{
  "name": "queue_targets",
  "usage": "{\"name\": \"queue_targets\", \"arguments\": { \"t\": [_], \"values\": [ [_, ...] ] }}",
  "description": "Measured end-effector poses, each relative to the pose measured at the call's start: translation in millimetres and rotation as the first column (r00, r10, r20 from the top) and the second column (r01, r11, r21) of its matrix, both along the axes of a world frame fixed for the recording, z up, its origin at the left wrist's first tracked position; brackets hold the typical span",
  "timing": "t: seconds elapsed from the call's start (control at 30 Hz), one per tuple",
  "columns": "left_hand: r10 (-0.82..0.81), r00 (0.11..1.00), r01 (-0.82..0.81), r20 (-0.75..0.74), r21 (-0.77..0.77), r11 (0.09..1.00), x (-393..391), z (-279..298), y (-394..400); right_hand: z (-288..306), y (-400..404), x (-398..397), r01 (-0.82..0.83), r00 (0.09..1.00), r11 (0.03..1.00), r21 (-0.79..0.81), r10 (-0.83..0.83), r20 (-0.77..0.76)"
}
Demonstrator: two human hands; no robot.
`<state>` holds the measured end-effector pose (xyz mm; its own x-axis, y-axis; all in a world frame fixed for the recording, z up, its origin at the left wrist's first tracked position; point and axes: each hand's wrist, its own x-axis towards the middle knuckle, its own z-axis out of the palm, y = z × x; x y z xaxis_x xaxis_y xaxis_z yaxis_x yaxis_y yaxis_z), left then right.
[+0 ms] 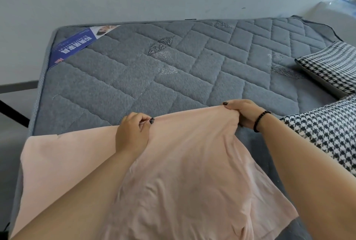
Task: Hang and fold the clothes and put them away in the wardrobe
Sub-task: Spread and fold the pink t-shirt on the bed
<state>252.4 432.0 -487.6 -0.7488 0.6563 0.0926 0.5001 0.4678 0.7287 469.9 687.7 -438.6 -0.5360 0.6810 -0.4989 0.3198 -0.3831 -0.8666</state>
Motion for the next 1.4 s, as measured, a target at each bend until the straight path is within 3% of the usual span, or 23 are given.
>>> {"name": "queue_targets", "arguments": {
  "t": [0.13,0.23,0.33,0.4,0.47,0.57,0.67,0.7,0.8,0.87,0.97,1.03,1.1,1.17,1.27,1.33,1.4],
  "values": [
    [-0.003,1.0,0.003,-0.007,0.0,1.0,0.0,0.6,-0.1,-9.9,0.6,5.3,0.214,0.939,0.97,-0.112,-0.236,-0.25],
    [0.005,1.0,-0.005,-0.011,-0.002,1.0,0.3,0.6,0.6,-4.4,-0.7,12.9,0.129,0.948,0.984,-0.125,-0.16,-0.274],
    [0.025,0.999,-0.025,-0.03,-0.005,1.0,1.6,-1.3,1.6,5.8,-1.1,10.6,-0.109,0.994,0.994,0.017,0.109,-0.005],
    [0.047,0.998,-0.047,-0.041,0.002,0.999,3.1,-2.2,1.7,8.8,1.9,6.2,-0.262,0.95,0.958,0.121,0.233,0.209],
    [0.056,0.997,-0.056,-0.049,0.007,0.998,5.2,-2.0,1.0,7.4,6.1,2.6,-0.181,0.955,0.939,0.291,0.097,0.281],
    [0.055,0.997,-0.055,-0.057,-0.012,0.998,5.7,-0.3,-0.2,-3.6,5.5,0.8,0.122,0.946,0.872,0.474,-0.246,0.209],
    [0.002,0.987,-0.013,-0.161,-0.064,0.998,9.9,1.6,-1.6,-10.3,-10.0,-1.6,0.225,0.951,0.903,0.367,-0.285,0.12],
    [-0.029,0.975,0.007,-0.218,-0.099,0.995,16.5,2.0,-3.6,-9.8,-16.1,-1.3,0.184,0.96,0.926,0.33,-0.242,0.143],
    [-0.168,0.934,0.127,-0.316,-0.146,0.981,65.8,-0.8,-17.2,-1.5,-28.9,5.7,-0.125,0.918,0.93,0.347,-0.024,0.396],
    [-0.321,0.882,0.269,-0.344,-0.193,0.944,118.8,-6.3,-30.1,2.9,-30.2,10.0,-0.302,0.83,0.882,0.362,0.057,0.555],
    [-0.539,0.732,0.445,-0.417,-0.306,0.842,185.9,-12.7,-47.3,8.6,-25.9,8.7,-0.499,0.695,0.796,0.342,0.132,0.707],
    [-0.577,0.701,0.465,-0.419,-0.344,0.816,204.4,-13.7,-49.6,10.2,-23.1,3.8,-0.557,0.646,0.775,0.3,0.177,0.742],
    [-0.557,0.725,0.463,-0.405,-0.312,0.83,212.1,-8.6,-46.0,10.5,-22.2,0.9,-0.593,0.617,0.757,0.276,0.207,0.759],
    [-0.56,0.704,0.524,-0.437,-0.212,0.825,223.8,-6.0,-40.7,9.4,-20.0,0.0,-0.619,0.596,0.742,0.259,0.229,0.769],
    [-0.615,0.607,0.683,-0.503,-0.065,0.727,251.0,-5.9,-27.1,6.2,-15.9,1.3,-0.656,0.574,0.717,0.234,0.272,0.773],
    [-0.645,0.557,0.706,-0.523,-0.112,0.699,273.1,-6.8,-14.2,4.4,-13.9,2.3,-0.686,0.563,0.69,0.232,0.302,0.769],
    [-0.623,0.598,0.627,-0.505,-0.189,0.755,291.5,-6.1,-1.0,4.1,-12.6,2.5,-0.712,0.55,0.665,0.224,0.33,0.767]
  ]
}}
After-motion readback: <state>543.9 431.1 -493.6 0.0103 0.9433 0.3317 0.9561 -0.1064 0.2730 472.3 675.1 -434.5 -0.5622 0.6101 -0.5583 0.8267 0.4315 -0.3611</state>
